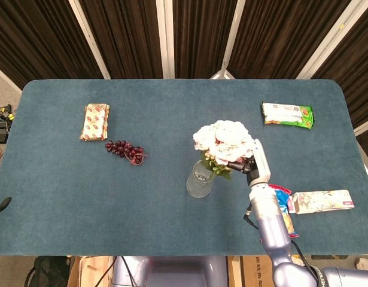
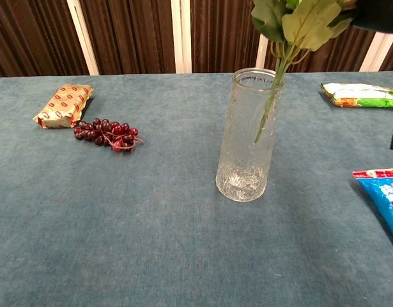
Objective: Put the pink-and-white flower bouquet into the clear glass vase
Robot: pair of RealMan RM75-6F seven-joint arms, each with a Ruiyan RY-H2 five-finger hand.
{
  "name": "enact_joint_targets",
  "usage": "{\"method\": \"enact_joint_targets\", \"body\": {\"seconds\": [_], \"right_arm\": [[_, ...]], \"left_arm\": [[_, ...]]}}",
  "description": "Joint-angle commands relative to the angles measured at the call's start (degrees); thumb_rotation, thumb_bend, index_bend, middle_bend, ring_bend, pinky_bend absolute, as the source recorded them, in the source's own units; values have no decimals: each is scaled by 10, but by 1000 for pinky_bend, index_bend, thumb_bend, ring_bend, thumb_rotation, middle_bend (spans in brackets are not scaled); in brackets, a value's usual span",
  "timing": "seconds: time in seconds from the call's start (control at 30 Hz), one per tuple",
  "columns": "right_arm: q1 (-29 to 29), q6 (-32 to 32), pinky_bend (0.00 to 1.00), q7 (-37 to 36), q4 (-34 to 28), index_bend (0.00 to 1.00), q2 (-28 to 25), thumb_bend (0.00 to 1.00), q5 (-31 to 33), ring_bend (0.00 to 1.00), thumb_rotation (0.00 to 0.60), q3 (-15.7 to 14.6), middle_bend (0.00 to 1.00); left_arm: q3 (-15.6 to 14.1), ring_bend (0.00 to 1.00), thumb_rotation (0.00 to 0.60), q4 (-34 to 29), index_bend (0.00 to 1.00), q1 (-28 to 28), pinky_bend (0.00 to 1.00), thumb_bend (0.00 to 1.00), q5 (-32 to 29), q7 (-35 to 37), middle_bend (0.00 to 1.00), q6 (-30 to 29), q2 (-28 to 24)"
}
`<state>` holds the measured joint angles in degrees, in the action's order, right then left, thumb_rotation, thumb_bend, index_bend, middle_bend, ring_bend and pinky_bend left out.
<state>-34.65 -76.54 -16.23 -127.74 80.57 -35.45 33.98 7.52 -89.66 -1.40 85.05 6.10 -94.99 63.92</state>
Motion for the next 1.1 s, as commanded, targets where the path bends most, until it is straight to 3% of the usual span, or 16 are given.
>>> {"method": "enact_joint_targets", "body": {"seconds": [0.03, 0.23, 0.33, 0.4, 0.47, 0.6, 0.9, 1.1], "right_arm": [[-1, 5, 86, 2, 7, 548, 8, 317, -7, 556, 600, -8, 486], [0, 14, 87, 5, 23, 548, 25, 316, -22, 546, 600, -29, 486], [0, 26, 68, 6, 32, 529, 31, 317, -38, 455, 600, -39, 458], [1, 37, 25, 6, 32, 442, 28, 292, -48, 339, 600, -44, 367], [2, 57, 1, 5, 29, 322, 20, 203, -58, 217, 600, -50, 250], [6, 102, 0, -12, 28, 227, 0, 121, -77, 131, 600, -54, 161], [6, 130, 0, -12, 25, 170, -33, 116, -57, 99, 600, -46, 119], [26, 143, 0, 8, -4, 133, -96, 115, -51, 78, 600, -56, 94]], "left_arm": [[1, 0, 600, 0, 100, 0, 0, 188, -2, 0, 0, 1, 0], [0, 0, 600, -1, 100, 0, 0, 188, -1, -1, 0, 1, -1], [1, 0, 600, -1, 100, 0, 0, 187, -1, -1, 0, 0, 0], [1, 0, 600, -1, 100, 1, 0, 187, -2, -1, 0, 0, 0], [2, 0, 600, -1, 100, 0, 0, 188, -3, -1, 0, 0, 0], [1, 0, 600, 0, 100, 0, 0, 188, -2, -2, 0, 2, 0], [2, 0, 600, -1, 100, 1, 0, 188, -4, 0, 0, 0, -1], [3, 0, 600, -1, 100, 1, 0, 188, -6, 2, 0, 0, -3]]}}
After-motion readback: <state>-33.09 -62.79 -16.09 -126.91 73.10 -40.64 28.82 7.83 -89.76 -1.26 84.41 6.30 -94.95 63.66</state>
